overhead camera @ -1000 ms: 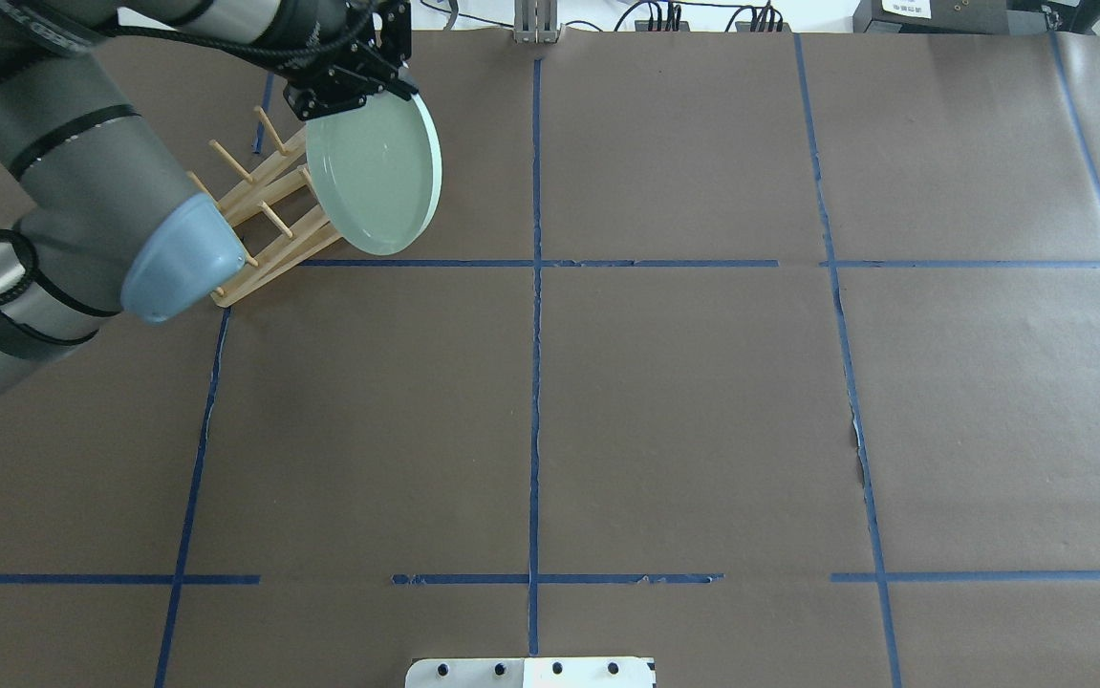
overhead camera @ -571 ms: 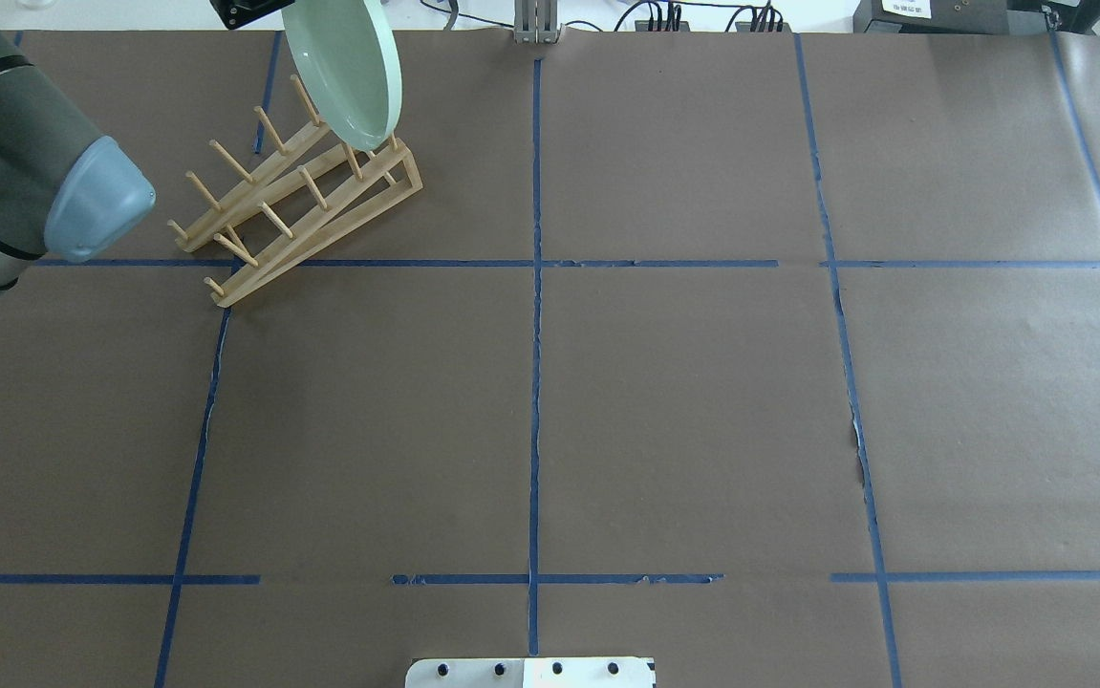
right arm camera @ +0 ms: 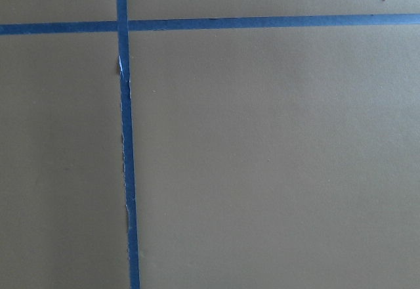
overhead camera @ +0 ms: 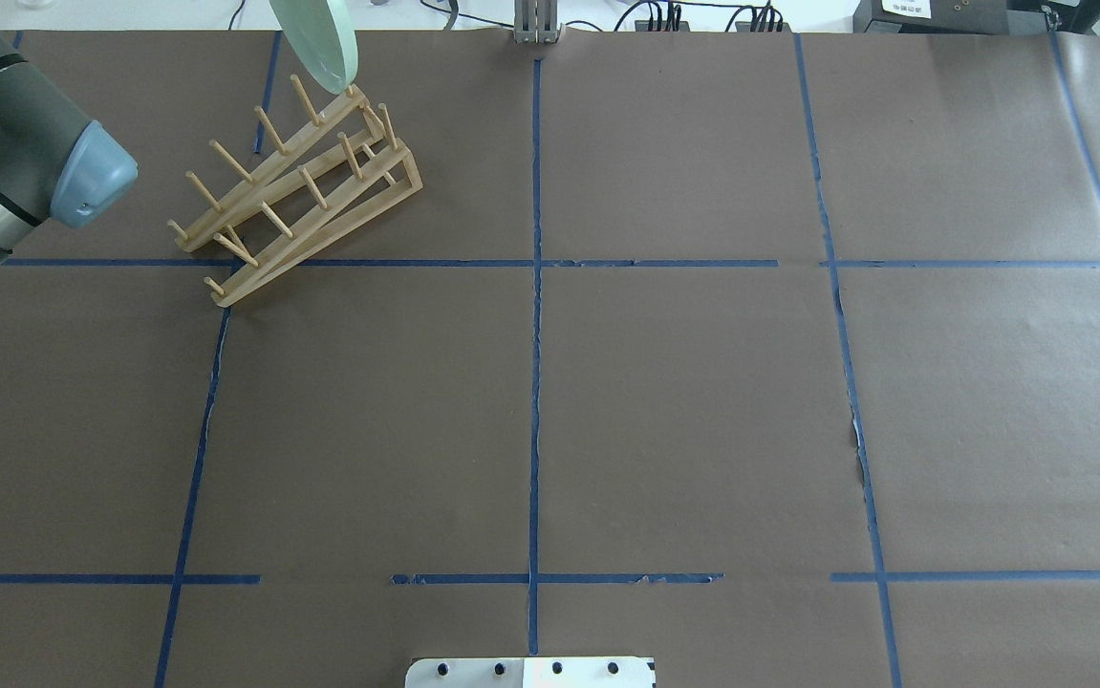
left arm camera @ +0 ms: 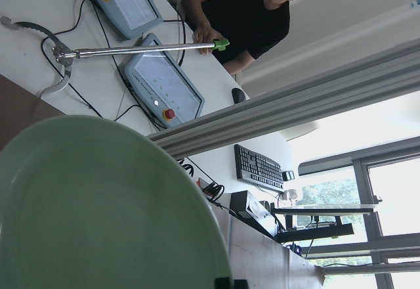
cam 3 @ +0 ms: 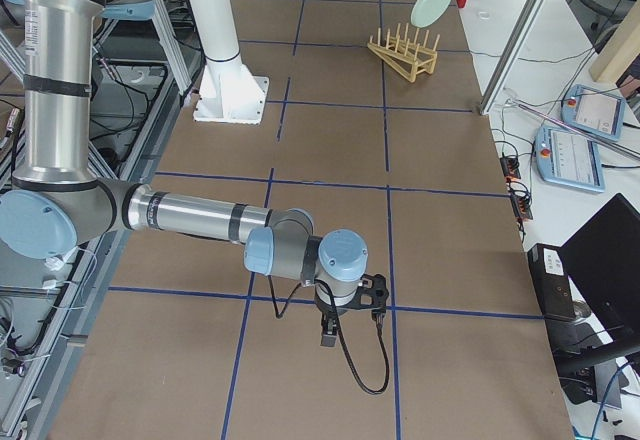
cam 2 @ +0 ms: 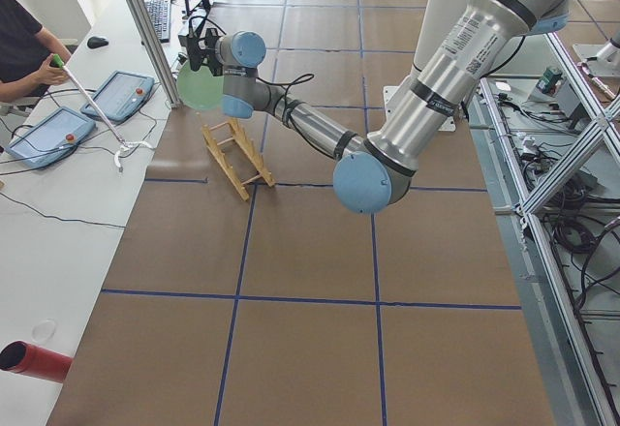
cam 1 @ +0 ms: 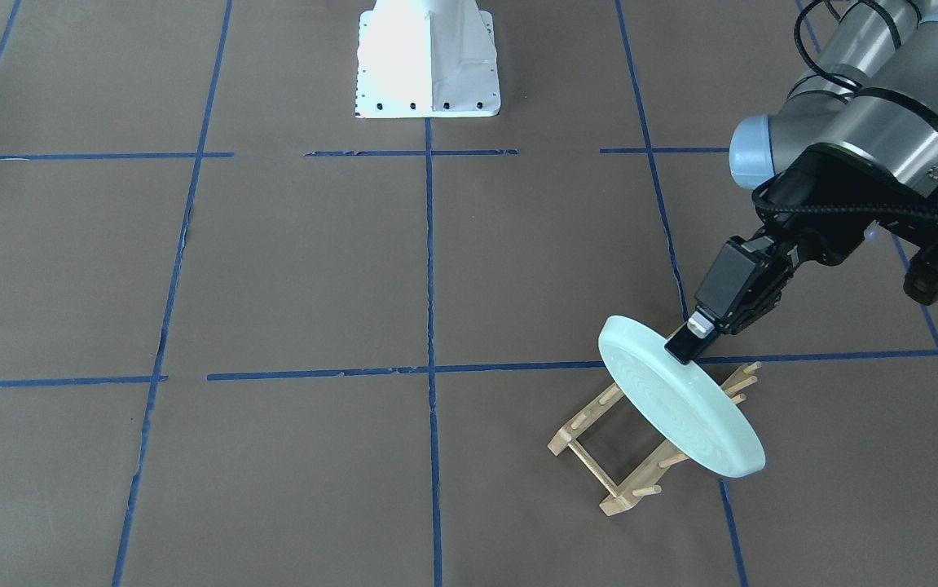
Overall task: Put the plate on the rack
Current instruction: 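Lower the upright plate into a rack slot with the left gripper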
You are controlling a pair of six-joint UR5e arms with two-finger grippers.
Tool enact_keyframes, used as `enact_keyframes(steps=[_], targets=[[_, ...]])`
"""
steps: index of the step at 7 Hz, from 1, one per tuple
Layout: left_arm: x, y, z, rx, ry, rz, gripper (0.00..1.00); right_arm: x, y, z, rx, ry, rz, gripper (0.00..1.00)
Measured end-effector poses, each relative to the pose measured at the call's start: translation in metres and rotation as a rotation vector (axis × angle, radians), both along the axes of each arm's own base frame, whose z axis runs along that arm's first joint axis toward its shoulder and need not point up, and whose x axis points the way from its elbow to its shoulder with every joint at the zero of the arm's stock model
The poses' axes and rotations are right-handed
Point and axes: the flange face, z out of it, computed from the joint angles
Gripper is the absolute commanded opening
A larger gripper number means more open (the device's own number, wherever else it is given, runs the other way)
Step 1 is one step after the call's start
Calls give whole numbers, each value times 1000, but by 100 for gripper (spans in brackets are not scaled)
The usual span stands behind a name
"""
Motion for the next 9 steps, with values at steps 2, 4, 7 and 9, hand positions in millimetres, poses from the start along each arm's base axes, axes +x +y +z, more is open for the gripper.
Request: enact_keyframes(steps=[2, 4, 7, 9], targets=[[4, -11, 19, 14, 17, -35, 0, 0, 0, 0, 0, 0, 0, 100], [15, -12, 25, 24, 31, -35, 0, 0, 0, 0, 0, 0, 0, 100], [37, -1, 35, 12, 30, -1, 0, 0, 0, 0, 0, 0, 0, 100], [45, 3, 40, 6, 26, 13, 0, 0, 0, 0, 0, 0, 0, 100]])
